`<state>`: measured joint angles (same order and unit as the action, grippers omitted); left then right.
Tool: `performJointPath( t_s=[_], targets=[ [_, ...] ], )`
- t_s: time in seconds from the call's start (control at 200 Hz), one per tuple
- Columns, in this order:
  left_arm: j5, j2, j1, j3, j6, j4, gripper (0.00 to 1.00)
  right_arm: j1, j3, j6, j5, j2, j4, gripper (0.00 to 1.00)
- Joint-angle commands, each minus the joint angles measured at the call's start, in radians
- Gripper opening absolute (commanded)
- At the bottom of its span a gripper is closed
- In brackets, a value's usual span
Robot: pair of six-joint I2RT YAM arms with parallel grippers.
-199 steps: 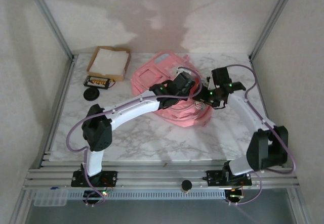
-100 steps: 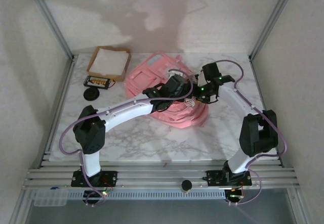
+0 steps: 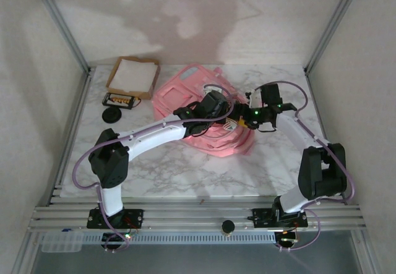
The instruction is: Pack books, pencil case, and school supplies into a backpack
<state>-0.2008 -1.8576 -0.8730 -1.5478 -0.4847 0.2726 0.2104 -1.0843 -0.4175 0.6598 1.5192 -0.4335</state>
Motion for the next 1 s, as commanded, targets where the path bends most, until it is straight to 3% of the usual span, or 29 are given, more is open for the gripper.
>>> performJointPath(
  t_s=[0.0,0.1,0.421,0.576,0.716,0.796,0.996],
  targets=[
    [0.037,0.050,-0.004,0.000,-0.046,-0.078,0.00,-0.003,0.008,-0.051,0.105,-0.064,0.069,0.74],
    [0.080,0.057,-0.007,0.017,-0.048,-0.105,0.00,-0.009,0.018,-0.100,0.119,-0.015,0.138,0.61],
    [0.081,0.071,-0.007,0.015,-0.096,-0.117,0.00,0.021,0.074,-0.255,0.120,0.120,0.384,0.37],
    [0.101,0.054,-0.009,0.010,-0.130,-0.118,0.00,0.046,0.080,-0.361,0.139,0.128,0.611,0.36],
    [0.027,0.060,-0.007,0.003,-0.107,-0.071,0.00,-0.001,0.053,-0.260,-0.039,0.093,0.423,0.37],
    [0.020,0.067,-0.004,0.014,-0.097,-0.067,0.00,-0.046,0.105,-0.269,-0.056,0.063,0.411,0.39],
    [0.034,0.058,-0.012,0.021,-0.035,-0.071,0.00,-0.052,0.076,-0.266,-0.121,0.089,0.402,0.36]
  ],
)
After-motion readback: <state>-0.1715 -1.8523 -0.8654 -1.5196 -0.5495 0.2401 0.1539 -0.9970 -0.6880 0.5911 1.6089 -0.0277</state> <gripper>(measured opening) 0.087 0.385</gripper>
